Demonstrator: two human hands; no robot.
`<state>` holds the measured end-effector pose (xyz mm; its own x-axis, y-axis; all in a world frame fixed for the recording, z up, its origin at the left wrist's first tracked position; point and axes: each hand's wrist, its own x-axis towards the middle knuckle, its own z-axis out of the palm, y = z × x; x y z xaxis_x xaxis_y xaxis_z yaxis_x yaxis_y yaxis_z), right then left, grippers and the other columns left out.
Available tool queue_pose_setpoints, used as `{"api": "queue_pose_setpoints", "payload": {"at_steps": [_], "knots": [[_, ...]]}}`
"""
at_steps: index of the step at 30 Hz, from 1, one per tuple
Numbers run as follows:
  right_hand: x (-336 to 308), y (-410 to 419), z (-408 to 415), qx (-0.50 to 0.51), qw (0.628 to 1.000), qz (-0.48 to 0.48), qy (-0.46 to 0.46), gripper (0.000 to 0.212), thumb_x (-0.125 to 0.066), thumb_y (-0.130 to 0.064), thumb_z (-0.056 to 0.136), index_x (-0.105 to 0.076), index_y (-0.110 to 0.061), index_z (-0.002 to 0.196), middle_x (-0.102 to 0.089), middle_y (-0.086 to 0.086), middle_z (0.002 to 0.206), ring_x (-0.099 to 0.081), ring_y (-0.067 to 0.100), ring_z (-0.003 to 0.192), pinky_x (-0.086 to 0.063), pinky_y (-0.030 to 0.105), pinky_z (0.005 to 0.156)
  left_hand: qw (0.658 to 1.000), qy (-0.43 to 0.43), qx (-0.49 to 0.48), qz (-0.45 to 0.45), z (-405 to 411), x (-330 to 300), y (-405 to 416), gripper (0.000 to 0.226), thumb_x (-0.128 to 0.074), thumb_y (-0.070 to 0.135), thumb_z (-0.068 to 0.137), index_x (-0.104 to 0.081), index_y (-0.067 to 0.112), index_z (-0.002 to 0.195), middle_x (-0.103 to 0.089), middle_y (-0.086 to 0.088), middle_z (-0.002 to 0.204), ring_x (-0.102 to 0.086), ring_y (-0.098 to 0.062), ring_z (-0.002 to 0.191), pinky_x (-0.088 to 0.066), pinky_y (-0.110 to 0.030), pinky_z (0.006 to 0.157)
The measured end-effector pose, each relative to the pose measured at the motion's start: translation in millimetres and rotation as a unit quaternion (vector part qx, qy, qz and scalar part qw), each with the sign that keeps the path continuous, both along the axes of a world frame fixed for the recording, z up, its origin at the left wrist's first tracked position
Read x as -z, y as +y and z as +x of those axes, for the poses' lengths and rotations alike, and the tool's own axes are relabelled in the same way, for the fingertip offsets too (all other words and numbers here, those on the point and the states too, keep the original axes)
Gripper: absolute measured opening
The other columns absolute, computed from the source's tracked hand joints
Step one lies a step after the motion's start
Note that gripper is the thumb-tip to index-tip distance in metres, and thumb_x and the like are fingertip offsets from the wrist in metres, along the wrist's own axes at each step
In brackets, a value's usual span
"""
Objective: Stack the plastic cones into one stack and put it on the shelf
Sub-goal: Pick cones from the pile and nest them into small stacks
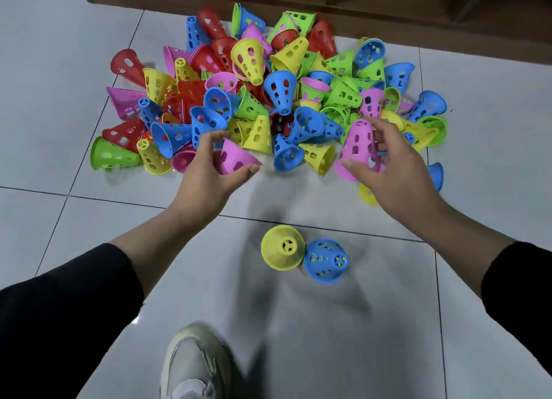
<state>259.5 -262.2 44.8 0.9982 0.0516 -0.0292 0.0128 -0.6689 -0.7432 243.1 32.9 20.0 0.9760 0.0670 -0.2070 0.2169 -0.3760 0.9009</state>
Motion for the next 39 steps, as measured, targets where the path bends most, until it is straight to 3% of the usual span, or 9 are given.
{"api": "queue_pose_setpoints", "payload": {"at_steps": [3, 7, 12, 15, 20, 25, 29, 34, 39], "knots": [[-26, 8, -46, 0.0, 0.995, 0.104, 0.004, 0.077, -0.079, -0.03, 0.081, -0.035, -0.046, 0.142, -0.056, -0.015, 0.124, -0.058, 0.003, 0.109, -0.045, 0.016, 0.09, 0.994, -0.049, 0.076, 0.055, -24, -31, 2, 0.068, -0.079, 0.043, 0.077, -0.046, 0.043, 0.137, -0.054, 0.022, 0.113, -0.053, 0.011, 0.101, -0.039, -0.001, 0.078], [-39, 14, -108, -0.035, 0.99, 0.136, -0.006, 0.077, -0.082, -0.027, 0.079, -0.035, -0.054, 0.135, -0.051, -0.034, 0.126, -0.056, -0.001, 0.115, -0.042, 0.01, 0.094, 0.937, -0.114, 0.278, 0.177, -53, -58, 3, 0.08, -0.07, 0.059, 0.072, -0.046, 0.037, 0.145, -0.053, 0.008, 0.117, -0.053, 0.002, 0.098, -0.04, -0.005, 0.082], [-19, 22, -146, -0.049, 0.995, 0.091, 0.013, 0.064, -0.081, -0.026, 0.08, -0.042, -0.046, 0.126, -0.053, -0.016, 0.126, -0.054, 0.0, 0.115, -0.042, 0.011, 0.093, 0.842, -0.099, 0.422, 0.322, -67, -71, -21, 0.067, -0.077, 0.048, 0.079, -0.053, 0.038, 0.141, -0.053, 0.008, 0.12, -0.06, -0.009, 0.09, -0.047, -0.021, 0.076], [2, 25, -154, -0.044, 0.997, 0.021, 0.064, 0.052, -0.078, -0.028, 0.081, -0.044, -0.04, 0.119, -0.054, -0.017, 0.12, -0.05, -0.009, 0.105, -0.035, 0.003, 0.085, 0.827, -0.109, 0.441, 0.331, -73, -59, -45, 0.036, -0.071, 0.043, 0.082, -0.063, 0.037, 0.116, -0.053, 0.007, 0.107, -0.062, -0.015, 0.088, -0.052, -0.035, 0.076], [25, 25, -155, -0.028, 0.994, -0.023, 0.1, 0.045, -0.073, -0.035, 0.083, -0.05, -0.033, 0.121, -0.054, -0.022, 0.113, -0.054, 0.005, 0.106, -0.038, 0.017, 0.081, 0.856, -0.105, 0.383, 0.332, -79, -14, -51, 0.044, -0.069, 0.035, 0.085, -0.056, 0.025, 0.126, -0.058, 0.0, 0.113, -0.061, -0.027, 0.099, -0.05, -0.038, 0.081], [24, 13, -152, -0.027, 0.998, -0.007, 0.05, 0.051, -0.066, -0.046, 0.088, -0.049, -0.026, 0.132, -0.05, -0.019, 0.13, -0.043, -0.003, 0.123, -0.03, 0.009, 0.101, 0.909, -0.127, 0.306, 0.254, -84, -15, -36, 0.064, -0.048, 0.066, 0.09, -0.046, 0.03, 0.143, -0.055, 0.012, 0.13, -0.05, -0.002, 0.099, -0.044, -0.025, 0.084], [35, -19, -119, 0.0, 0.997, -0.073, 0.004, 0.042, -0.061, -0.034, 0.094, -0.053, -0.016, 0.131, -0.054, -0.002, 0.133, -0.049, 0.015, 0.126, -0.036, 0.026, 0.107, 0.924, -0.149, 0.229, 0.266, -56, -9, -28, 0.042, -0.052, 0.034, 0.099, -0.05, 0.026, 0.14, -0.058, 0.005, 0.128, -0.061, -0.014, 0.096, -0.052, -0.033, 0.081], [51, -51, -62, 0.017, 0.984, -0.176, 0.036, 0.053, -0.064, -0.022, 0.094, -0.045, -0.012, 0.143, -0.047, 0.011, 0.143, -0.043, 0.029, 0.132, -0.034, 0.036, 0.109, 0.863, -0.123, 0.305, 0.383, 5, 16, -19, 0.056, -0.057, 0.013, 0.095, -0.04, 0.025, 0.148, -0.045, -0.005, 0.146, -0.047, -0.028, 0.13, -0.048, -0.043, 0.097], [73, -64, -11, -0.01, 0.963, -0.247, 0.112, 0.07, -0.062, -0.017, 0.095, -0.025, -0.021, 0.155, -0.029, 0.013, 0.157, -0.03, 0.03, 0.144, -0.032, 0.042, 0.112, 0.761, -0.127, 0.376, 0.514, 47, 34, -37, 0.064, -0.05, 0.01, 0.096, -0.029, 0.031, 0.152, -0.025, -0.012, 0.16, -0.04, -0.034, 0.135, -0.042, -0.047, 0.105]]}}
